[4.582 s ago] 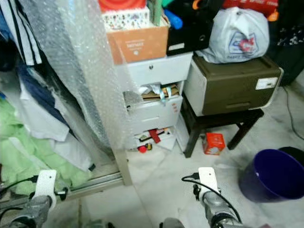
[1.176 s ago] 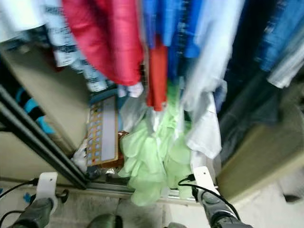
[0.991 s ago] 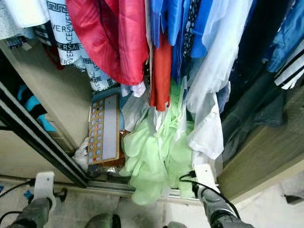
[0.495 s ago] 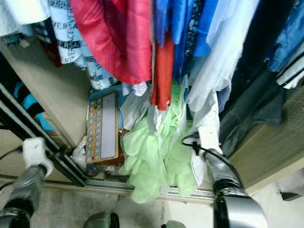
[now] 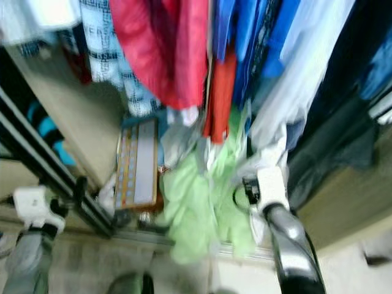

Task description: Clean up the room

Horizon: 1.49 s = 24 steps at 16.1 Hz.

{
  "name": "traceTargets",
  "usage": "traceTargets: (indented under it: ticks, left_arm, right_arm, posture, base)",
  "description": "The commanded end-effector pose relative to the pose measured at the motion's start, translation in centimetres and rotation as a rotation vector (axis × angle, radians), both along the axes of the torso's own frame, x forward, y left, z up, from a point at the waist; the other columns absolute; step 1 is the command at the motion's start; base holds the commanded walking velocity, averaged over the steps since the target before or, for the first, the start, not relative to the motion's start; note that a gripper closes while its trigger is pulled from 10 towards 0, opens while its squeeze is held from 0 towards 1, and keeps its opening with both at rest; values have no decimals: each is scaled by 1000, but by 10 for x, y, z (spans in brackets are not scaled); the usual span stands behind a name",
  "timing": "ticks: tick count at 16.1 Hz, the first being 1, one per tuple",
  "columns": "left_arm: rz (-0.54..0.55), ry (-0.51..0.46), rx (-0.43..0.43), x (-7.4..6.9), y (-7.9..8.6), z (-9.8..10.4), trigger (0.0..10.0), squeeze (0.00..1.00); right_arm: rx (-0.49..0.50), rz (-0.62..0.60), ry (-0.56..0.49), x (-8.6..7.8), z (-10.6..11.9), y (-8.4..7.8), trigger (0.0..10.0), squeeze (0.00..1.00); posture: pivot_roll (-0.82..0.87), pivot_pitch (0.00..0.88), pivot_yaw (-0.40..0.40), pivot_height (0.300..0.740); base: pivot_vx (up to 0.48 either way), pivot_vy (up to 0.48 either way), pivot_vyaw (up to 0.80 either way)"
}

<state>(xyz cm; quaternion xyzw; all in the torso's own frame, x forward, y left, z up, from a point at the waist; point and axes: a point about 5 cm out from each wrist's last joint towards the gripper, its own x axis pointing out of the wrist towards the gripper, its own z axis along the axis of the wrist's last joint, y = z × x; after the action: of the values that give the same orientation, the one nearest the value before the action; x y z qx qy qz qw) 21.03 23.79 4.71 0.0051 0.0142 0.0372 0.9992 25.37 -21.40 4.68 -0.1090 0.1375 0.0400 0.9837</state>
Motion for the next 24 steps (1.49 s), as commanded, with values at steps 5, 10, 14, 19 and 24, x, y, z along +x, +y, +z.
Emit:
traceTargets:
  ticks: [5,10,14,19,24]
  left_arm:
    - [-61,-139,26,-16,-27,46,10000,0]
    - [-52,-217,4,9,-29,71,10000,0]
    - [-44,-204,0,17,-34,69,10000,0]
    - [17,-144,-35,13,-31,49,10000,0]
    - [66,-109,-118,16,-36,37,10000,0]
  right_arm:
    - [-77,147,-297,-22,52,19,10000,0]
    - [-16,124,-355,2,79,39,10000,0]
    - [0,108,-327,13,72,39,10000,0]
    - [60,41,-298,20,60,33,10000,0]
    - [109,13,-276,22,55,30,10000,0]
  posture:
    - [-19,0,-9,740]
    - [-20,0,-18,740]
    - [-24,0,-31,740]
    - [-24,0,-29,740]
    - [-28,0,-26,740]
  base:
    - [0,0,0]
    - [0,0,0]
    - [0,0,0]
    - [0,0,0]
    - [0,0,0]
